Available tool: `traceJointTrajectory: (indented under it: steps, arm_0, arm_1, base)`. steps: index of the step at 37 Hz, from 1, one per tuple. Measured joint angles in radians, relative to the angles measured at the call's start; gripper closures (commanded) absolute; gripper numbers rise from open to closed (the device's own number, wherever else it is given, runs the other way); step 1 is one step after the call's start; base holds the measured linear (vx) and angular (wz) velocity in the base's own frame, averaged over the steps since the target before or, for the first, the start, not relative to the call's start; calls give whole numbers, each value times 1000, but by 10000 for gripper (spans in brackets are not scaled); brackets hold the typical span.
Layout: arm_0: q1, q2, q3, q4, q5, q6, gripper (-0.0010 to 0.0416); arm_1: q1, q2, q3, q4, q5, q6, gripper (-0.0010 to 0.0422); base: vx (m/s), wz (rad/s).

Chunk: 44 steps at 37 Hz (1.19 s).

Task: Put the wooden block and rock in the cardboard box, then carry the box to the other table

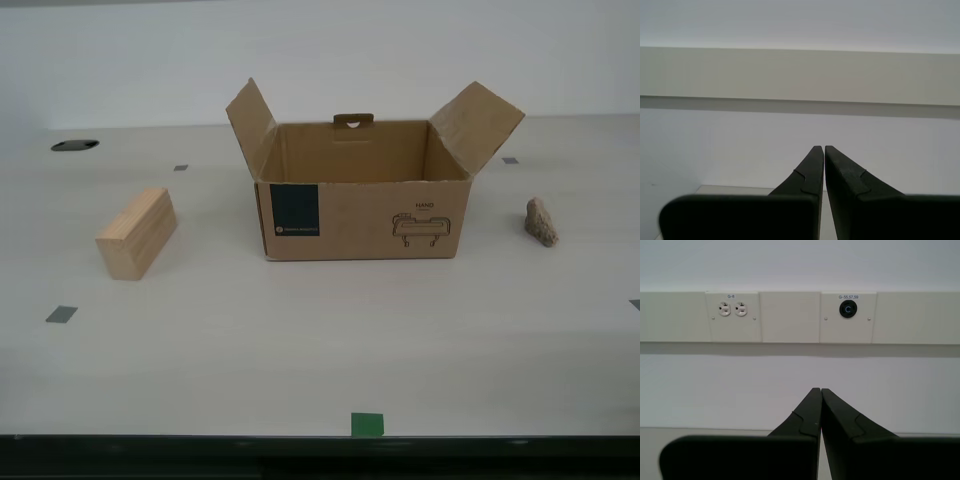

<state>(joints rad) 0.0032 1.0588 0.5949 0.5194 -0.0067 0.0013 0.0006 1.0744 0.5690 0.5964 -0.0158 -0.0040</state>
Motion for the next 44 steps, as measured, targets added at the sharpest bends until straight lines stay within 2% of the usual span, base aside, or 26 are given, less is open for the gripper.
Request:
traceJointTrajectory:
  steps: [44]
  arm_0:
    - [0,0,0,0,0,0,406]
  arm_1:
    - [0,0,0,0,0,0,412]
  base:
    - [0,0]
